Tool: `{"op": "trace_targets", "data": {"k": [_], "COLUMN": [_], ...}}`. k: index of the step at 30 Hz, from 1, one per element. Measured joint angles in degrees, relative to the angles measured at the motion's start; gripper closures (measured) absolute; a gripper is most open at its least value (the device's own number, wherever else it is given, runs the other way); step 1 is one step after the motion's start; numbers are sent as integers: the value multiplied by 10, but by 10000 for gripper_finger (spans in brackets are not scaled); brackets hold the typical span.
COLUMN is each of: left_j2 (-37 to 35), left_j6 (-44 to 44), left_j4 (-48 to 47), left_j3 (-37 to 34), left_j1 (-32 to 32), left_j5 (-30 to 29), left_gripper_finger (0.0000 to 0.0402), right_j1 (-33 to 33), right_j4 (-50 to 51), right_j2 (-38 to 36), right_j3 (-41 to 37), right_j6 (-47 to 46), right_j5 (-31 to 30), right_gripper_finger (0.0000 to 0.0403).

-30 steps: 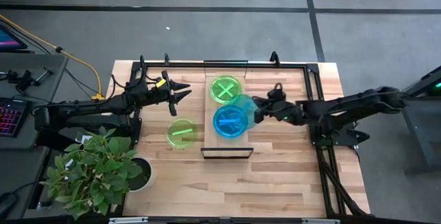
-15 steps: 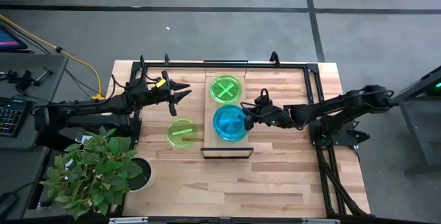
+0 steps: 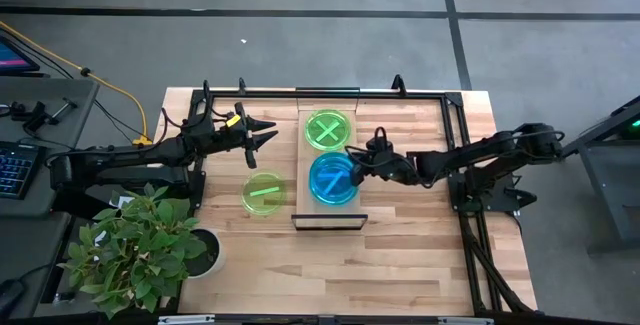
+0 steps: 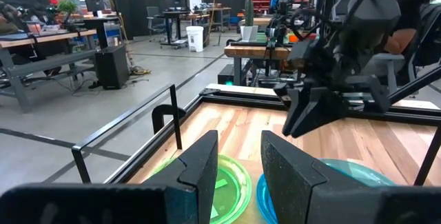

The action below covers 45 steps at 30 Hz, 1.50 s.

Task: Place and stack plates onto a shelf
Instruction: Stack the blue plate on top of the blue plates on the shelf

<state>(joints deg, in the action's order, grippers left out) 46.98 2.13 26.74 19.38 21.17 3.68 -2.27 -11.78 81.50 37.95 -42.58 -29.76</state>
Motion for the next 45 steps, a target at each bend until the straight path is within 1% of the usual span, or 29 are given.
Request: {"op": "trace_targets", "data": {"k": [3,5,8,12,13,14,17,20,22,26,30,35,40,45], "left_j2": [0,0,0,0,0,0,0,0,0,0,0,0,0,0], "left_j6": [0,0,0,0,0,0,0,0,0,0,0,0,0,0], "left_j4": [0,0,-6,-6,-6,-5,-3,-2,-2,-2,-3,-4,-4,-4], "left_j3": [0,0,0,0,0,0,0,0,0,0,0,0,0,0], "left_j1": [0,0,0,0,0,0,0,0,0,0,0,0,0,0], "left_j5": [0,0,0,0,0,0,0,0,0,0,0,0,0,0], "left_gripper_finger": [298,298,298,298,298,298,298,298,298,298,298,298,298,298], "right_j1": [2,2,-1,-16,-21,-26,-40,-49,-50,-46,-35,-22,-16,-15], "right_j4": [-23,-17,-1,1,4,5,31,42,43,43,39,29,24,25], "right_j2": [-1,-8,-21,-25,-24,-20,-10,1,10,22,31,37,37,32], "right_j3": [0,0,0,0,0,0,-1,-1,-1,-1,-1,-1,-1,-1], "right_j6": [24,38,81,111,111,111,111,116,116,115,116,116,116,100], "right_j5": [5,40,153,323,350,362,369,370,371,371,368,357,341,359], "right_gripper_finger": [306,280,258,260,265,272,309,372,393,381,399,395,402,402]}}
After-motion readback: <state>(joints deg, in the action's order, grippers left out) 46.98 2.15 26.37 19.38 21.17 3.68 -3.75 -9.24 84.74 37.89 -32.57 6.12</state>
